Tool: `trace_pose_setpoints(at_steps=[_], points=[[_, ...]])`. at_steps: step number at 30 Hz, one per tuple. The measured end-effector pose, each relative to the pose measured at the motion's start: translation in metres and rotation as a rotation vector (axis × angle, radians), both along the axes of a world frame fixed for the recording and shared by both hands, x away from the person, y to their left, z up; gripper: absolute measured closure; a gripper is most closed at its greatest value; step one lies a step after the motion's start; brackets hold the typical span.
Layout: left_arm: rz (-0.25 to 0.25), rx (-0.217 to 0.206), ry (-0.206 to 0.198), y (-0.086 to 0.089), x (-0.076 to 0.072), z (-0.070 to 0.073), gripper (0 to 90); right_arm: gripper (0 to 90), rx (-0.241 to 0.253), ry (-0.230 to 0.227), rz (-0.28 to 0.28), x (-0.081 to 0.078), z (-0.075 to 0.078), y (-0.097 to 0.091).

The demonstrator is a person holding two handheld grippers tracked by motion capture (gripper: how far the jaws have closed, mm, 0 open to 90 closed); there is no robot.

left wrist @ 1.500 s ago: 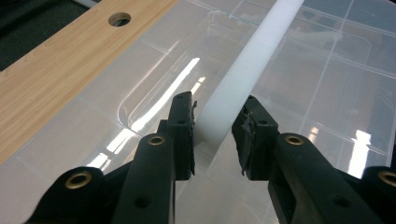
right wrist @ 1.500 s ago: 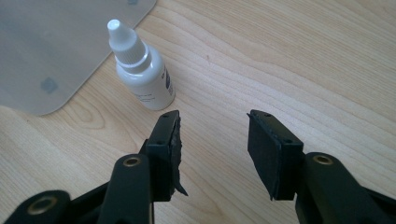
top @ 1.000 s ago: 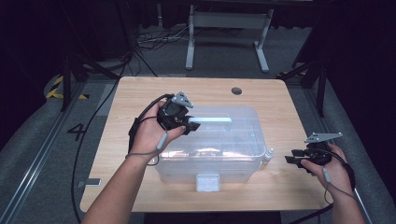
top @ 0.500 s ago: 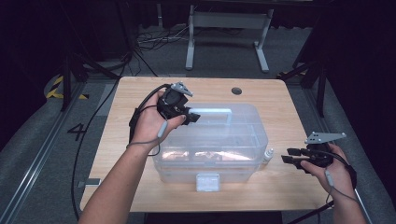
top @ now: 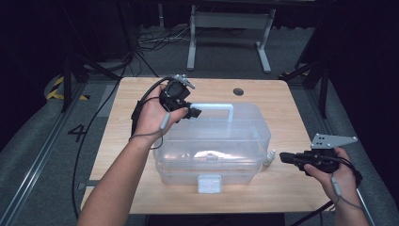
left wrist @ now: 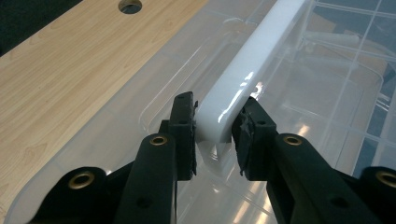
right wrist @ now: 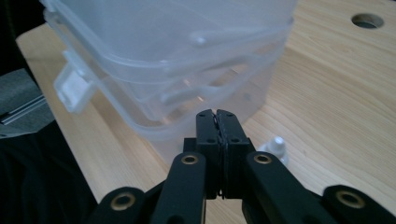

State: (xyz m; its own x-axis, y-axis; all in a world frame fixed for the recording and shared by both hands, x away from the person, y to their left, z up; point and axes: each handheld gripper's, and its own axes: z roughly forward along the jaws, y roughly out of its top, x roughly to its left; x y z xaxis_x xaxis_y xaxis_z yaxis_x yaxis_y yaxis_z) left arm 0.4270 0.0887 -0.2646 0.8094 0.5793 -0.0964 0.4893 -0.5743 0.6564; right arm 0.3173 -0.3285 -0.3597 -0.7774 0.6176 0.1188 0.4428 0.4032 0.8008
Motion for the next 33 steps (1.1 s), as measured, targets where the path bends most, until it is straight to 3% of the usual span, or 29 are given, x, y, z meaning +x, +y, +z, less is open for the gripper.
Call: trace_pose_setpoints(at_steps=[11,29,33], points=[[0.008,0.007,0.045,-0.001,0.013,0.005,71.1,90.0,0.071,-0.034,0.109,-0.004,-0.007,0.022],[-0.001,-0.003,0.055,0.000,0.013,0.004,71.1,90.0,0.130,-0.081,0.102,0.000,-0.015,0.028],[-0.024,-0.016,0.022,0.000,0.011,0.003,66.9,90.0,0.131,-0.077,0.104,0.000,-0.015,0.028]])
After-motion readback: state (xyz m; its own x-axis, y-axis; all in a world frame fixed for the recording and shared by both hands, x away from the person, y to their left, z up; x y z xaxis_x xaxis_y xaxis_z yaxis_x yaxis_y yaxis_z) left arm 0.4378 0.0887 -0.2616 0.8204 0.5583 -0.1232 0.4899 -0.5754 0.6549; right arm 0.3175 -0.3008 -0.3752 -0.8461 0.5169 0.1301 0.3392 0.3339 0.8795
